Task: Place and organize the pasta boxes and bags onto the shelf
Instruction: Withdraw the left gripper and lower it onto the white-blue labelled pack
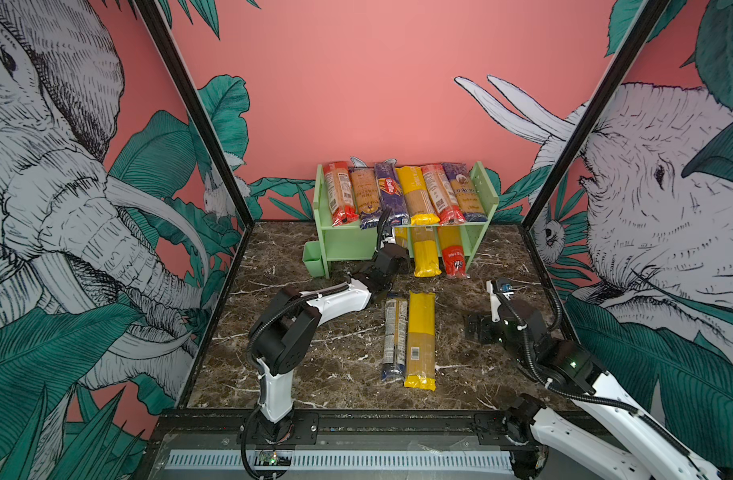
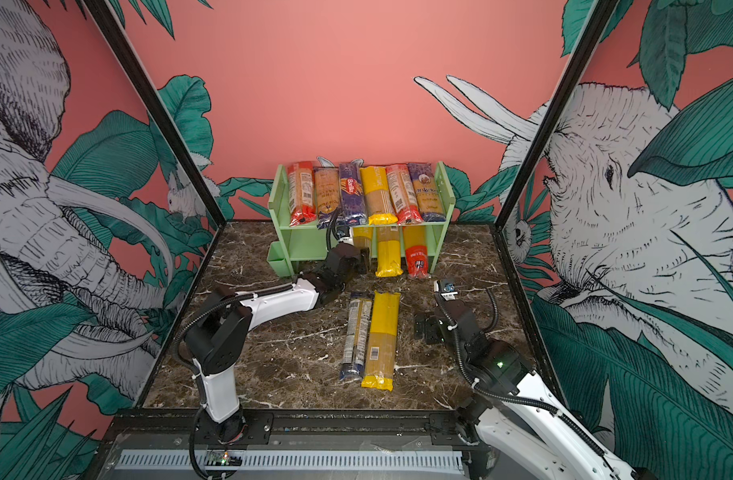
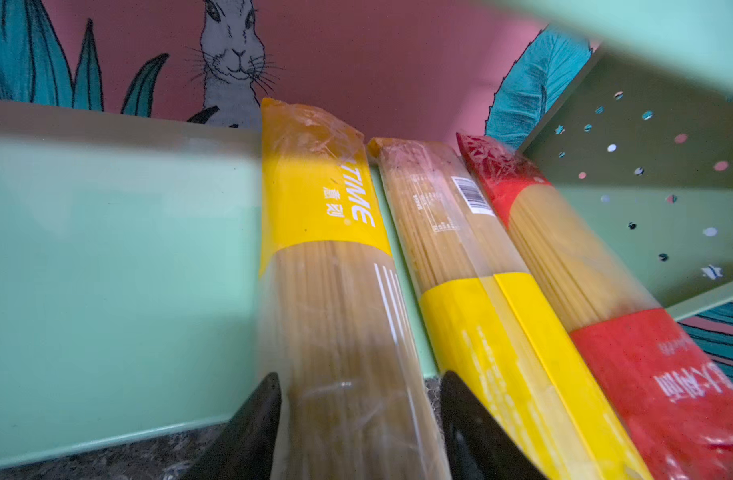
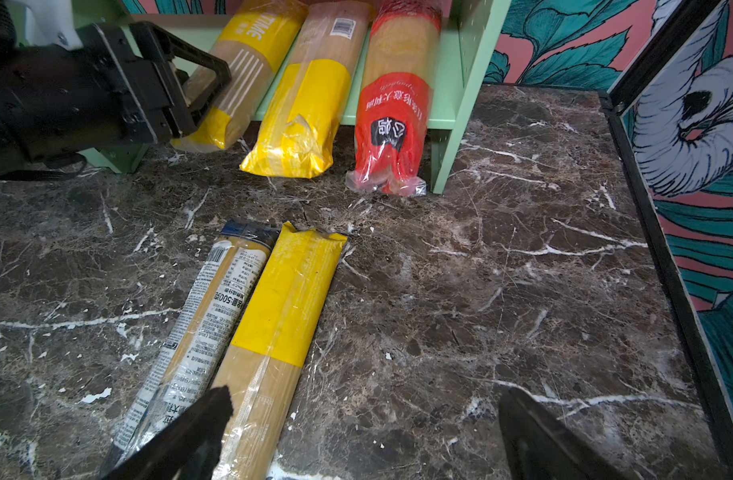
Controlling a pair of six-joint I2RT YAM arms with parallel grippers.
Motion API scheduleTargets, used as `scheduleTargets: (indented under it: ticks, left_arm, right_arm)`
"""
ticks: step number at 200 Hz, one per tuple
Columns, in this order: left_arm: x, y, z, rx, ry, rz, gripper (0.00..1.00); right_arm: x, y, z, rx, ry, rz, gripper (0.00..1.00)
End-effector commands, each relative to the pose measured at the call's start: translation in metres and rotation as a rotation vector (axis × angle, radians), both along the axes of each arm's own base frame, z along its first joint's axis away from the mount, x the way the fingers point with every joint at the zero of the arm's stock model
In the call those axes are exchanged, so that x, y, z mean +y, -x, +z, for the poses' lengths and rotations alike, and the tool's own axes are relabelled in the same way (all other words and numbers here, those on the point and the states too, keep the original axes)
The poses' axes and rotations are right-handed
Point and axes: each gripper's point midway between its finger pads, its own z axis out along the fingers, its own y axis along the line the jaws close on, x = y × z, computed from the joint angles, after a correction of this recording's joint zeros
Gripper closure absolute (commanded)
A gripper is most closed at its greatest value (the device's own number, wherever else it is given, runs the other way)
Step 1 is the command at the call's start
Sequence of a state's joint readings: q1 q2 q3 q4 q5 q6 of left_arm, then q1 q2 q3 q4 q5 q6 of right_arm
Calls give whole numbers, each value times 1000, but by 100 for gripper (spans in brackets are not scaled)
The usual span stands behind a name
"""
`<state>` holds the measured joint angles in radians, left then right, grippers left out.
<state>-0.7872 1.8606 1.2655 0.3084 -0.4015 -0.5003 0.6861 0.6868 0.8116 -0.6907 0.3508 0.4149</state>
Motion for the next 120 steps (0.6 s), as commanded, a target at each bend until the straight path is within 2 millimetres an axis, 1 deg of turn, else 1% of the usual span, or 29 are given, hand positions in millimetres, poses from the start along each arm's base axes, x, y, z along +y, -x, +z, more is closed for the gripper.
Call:
scheduleTargets:
  ticks: [1, 15, 36, 52, 68, 92, 94, 97, 99, 110, 120]
  left_arm:
    - [-2, 22, 48, -95, 59, -25, 38]
    - [-3, 37, 43, -88, 49, -41, 38]
    - [1, 60, 41, -88, 27, -48, 38]
    - [2, 81, 38, -80, -6, -72, 37]
    - [8, 105, 32, -63, -38, -88, 37]
    - [25, 146, 12, -25, -94, -115, 35]
    - [28, 150, 9, -18, -104, -117, 33]
    - [31, 156, 6, -12, -114, -116, 26]
    - [32, 159, 4, -6, -120, -117, 24]
    - [38, 180, -9, 18, -151, -141, 23]
    - [45, 199, -25, 51, -184, -151, 22]
  right_arm:
    - [-4, 2, 4, 0, 9, -6, 1]
    - [-4, 5, 7, -3, -9, -2, 1]
    - [-4, 9, 8, -3, -38, 1, 0]
    - [-6, 11, 5, 8, -37, -7, 1]
    - [-10, 13, 1, 33, -13, -16, 1]
    - [-17, 19, -2, 64, 23, -27, 1]
    - [-18, 20, -2, 65, 25, -27, 1]
    - [-19, 21, -2, 66, 25, -27, 1]
    - [-19, 21, -1, 66, 25, -26, 1]
    - [-21, 24, 1, 65, 21, -27, 1]
    - [-22, 26, 2, 66, 18, -27, 1]
